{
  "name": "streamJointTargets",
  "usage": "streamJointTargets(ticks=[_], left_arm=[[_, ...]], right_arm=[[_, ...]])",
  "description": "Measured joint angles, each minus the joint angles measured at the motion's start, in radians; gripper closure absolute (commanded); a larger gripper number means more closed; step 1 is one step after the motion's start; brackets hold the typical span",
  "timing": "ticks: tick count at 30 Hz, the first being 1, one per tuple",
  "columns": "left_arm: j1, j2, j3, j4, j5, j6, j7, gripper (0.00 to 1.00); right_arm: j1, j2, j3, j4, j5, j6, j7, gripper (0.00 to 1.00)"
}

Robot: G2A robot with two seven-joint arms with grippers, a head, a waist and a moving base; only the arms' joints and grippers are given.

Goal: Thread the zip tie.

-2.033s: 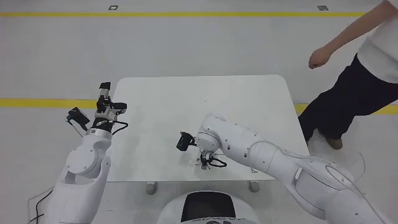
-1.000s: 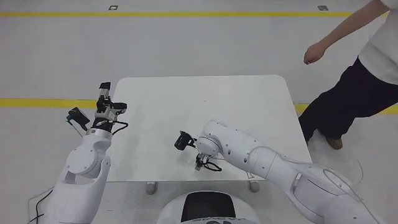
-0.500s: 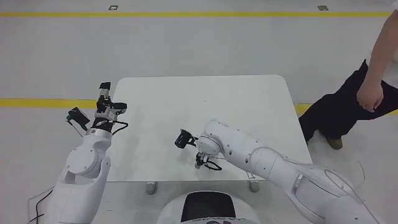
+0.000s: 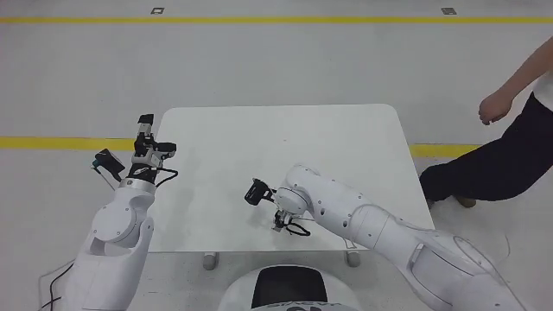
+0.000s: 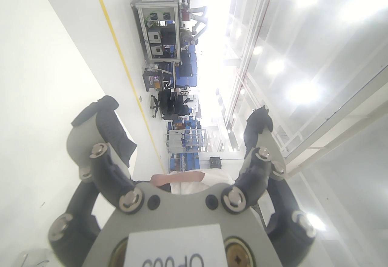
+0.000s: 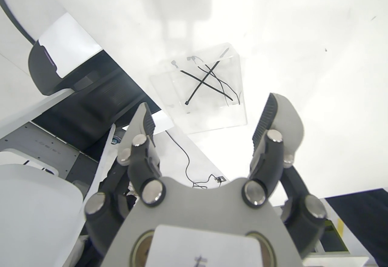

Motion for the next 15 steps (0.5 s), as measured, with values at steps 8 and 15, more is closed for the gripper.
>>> streamJointTargets(ticks=[8,15], left_arm=[[0.0,0.0,0.0,0.0,0.0,0.0,0.0,0.0],[0.0,0.0,0.0,0.0,0.0,0.0,0.0,0.0]], right_arm=[[-0.008,-0.01,0.004,0.019,-0.002,-0.004,-0.001,0.67],[-0.012,-0.021,0.006,0.042,-0.006,-0.003,-0.006,0.71]])
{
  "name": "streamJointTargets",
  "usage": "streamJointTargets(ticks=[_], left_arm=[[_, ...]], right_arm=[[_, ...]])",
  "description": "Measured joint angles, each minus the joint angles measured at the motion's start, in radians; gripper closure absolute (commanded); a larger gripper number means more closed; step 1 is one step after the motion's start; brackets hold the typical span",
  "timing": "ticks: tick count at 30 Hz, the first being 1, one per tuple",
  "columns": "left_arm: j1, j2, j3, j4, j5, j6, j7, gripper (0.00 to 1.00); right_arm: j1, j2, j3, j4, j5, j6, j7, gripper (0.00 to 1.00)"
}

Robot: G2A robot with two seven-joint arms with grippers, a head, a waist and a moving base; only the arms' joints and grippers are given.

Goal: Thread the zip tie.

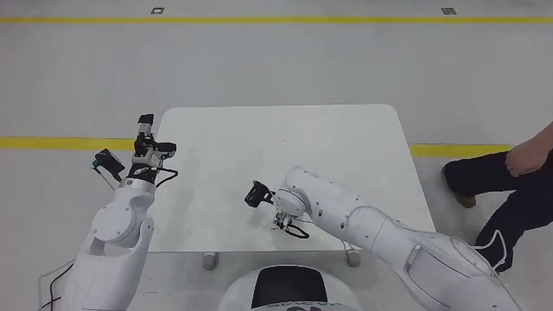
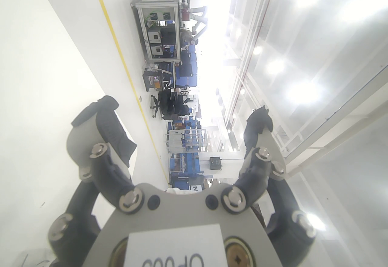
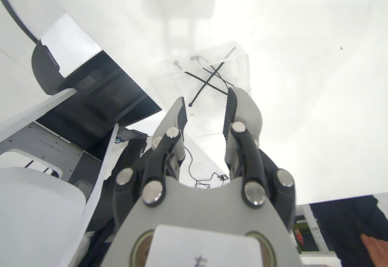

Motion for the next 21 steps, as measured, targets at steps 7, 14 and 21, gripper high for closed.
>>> streamJointTargets(ticks=[7,14,21], left_arm=[[0.0,0.0,0.0,0.0,0.0,0.0,0.0,0.0],[0.0,0.0,0.0,0.0,0.0,0.0,0.0,0.0],[0.0,0.0,0.0,0.0,0.0,0.0,0.0,0.0]], right_arm=[[0.003,-0.016,0.002,0.049,0.005,-0.003,-0.016,0.73],[0.013,-0.042,-0.007,0.11,0.017,-0.014,-0.026,0.75],[0.022,-0.074,-0.023,0.172,0.029,-0.016,-0.026,0.77]])
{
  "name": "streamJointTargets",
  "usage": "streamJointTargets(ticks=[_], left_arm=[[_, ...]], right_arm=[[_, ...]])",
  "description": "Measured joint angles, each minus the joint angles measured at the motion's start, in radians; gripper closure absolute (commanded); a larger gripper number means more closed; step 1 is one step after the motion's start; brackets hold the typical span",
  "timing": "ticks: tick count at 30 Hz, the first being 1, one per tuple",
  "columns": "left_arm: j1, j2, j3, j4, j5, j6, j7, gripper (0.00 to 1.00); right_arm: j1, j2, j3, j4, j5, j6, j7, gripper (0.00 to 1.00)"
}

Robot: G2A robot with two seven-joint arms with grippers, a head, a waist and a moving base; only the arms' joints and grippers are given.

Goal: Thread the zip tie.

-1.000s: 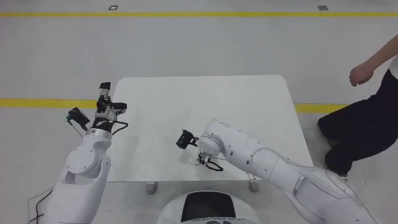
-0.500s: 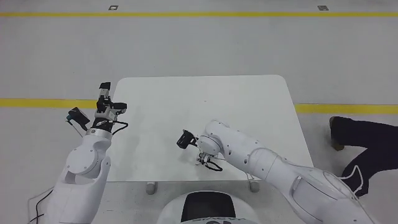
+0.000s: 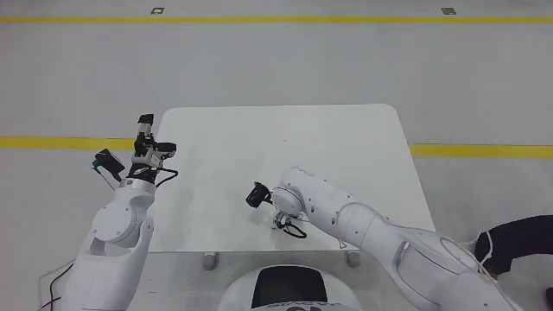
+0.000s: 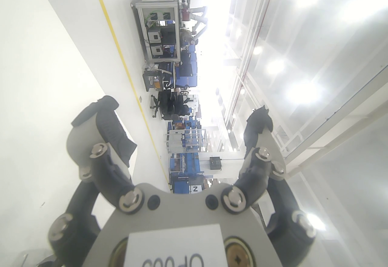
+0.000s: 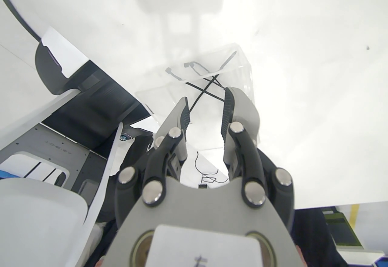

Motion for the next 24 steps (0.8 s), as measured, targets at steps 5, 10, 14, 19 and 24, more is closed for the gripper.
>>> streamJointTargets(ticks=[5,10,14,19,24], left_arm=[[0.0,0.0,0.0,0.0,0.0,0.0,0.0,0.0],[0.0,0.0,0.0,0.0,0.0,0.0,0.0,0.0],[0.0,0.0,0.0,0.0,0.0,0.0,0.0,0.0],[0.0,0.0,0.0,0.0,0.0,0.0,0.0,0.0],[0.0,0.0,0.0,0.0,0.0,0.0,0.0,0.0]], right_arm=[[0.003,-0.023,-0.011,0.041,0.009,-0.006,-0.002,0.79],[0.006,-0.042,-0.017,0.079,0.015,-0.008,-0.009,0.83],[0.008,-0.055,-0.019,0.106,0.019,-0.008,-0.011,0.86],[0.009,-0.068,-0.019,0.132,0.021,-0.009,-0.017,0.85],[0.009,-0.076,-0.018,0.142,0.011,-0.003,-0.023,0.84]])
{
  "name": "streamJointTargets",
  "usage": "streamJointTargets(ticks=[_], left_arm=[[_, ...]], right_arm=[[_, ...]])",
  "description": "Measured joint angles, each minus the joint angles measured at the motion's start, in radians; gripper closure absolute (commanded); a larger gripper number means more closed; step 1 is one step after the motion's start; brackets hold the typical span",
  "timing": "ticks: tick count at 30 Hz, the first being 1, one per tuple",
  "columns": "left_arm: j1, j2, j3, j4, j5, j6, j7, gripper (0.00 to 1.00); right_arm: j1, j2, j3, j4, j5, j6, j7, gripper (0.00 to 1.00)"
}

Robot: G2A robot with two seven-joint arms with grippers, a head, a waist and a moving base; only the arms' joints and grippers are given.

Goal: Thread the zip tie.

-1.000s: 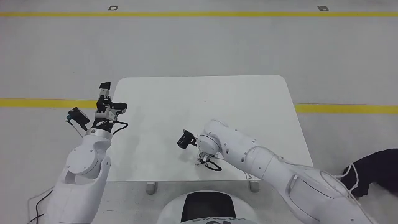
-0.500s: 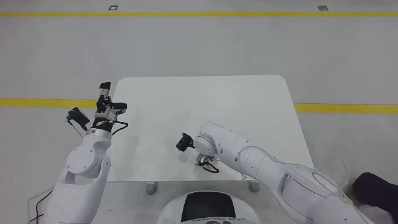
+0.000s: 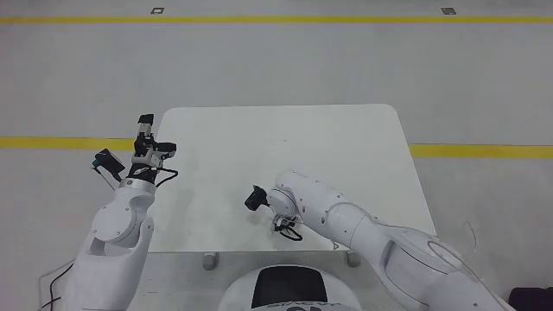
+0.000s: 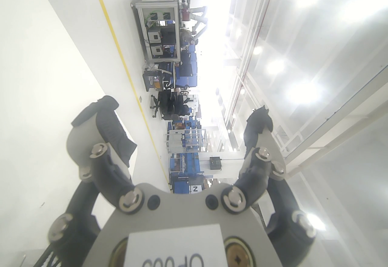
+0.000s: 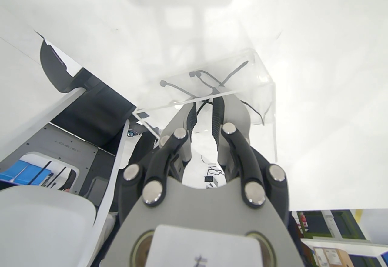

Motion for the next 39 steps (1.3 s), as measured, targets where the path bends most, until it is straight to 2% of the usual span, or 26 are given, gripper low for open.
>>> streamJointTargets(ticks=[3,6,15,21,39], left_arm=[[0.0,0.0,0.0,0.0,0.0,0.0,0.0,0.0],[0.0,0.0,0.0,0.0,0.0,0.0,0.0,0.0],[0.0,0.0,0.0,0.0,0.0,0.0,0.0,0.0],[0.0,0.0,0.0,0.0,0.0,0.0,0.0,0.0],[0.0,0.0,0.0,0.0,0.0,0.0,0.0,0.0]], right_arm=[[-0.001,-0.003,0.001,0.002,-0.007,0.005,-0.001,0.89],[-0.002,-0.006,0.003,0.005,-0.012,0.009,0.0,1.0],[-0.005,-0.011,0.011,0.008,-0.028,0.015,0.002,1.0],[-0.015,-0.006,0.019,-0.016,-0.048,0.027,0.004,1.0],[-0.066,0.043,0.074,-0.142,-0.121,0.048,0.033,1.0]])
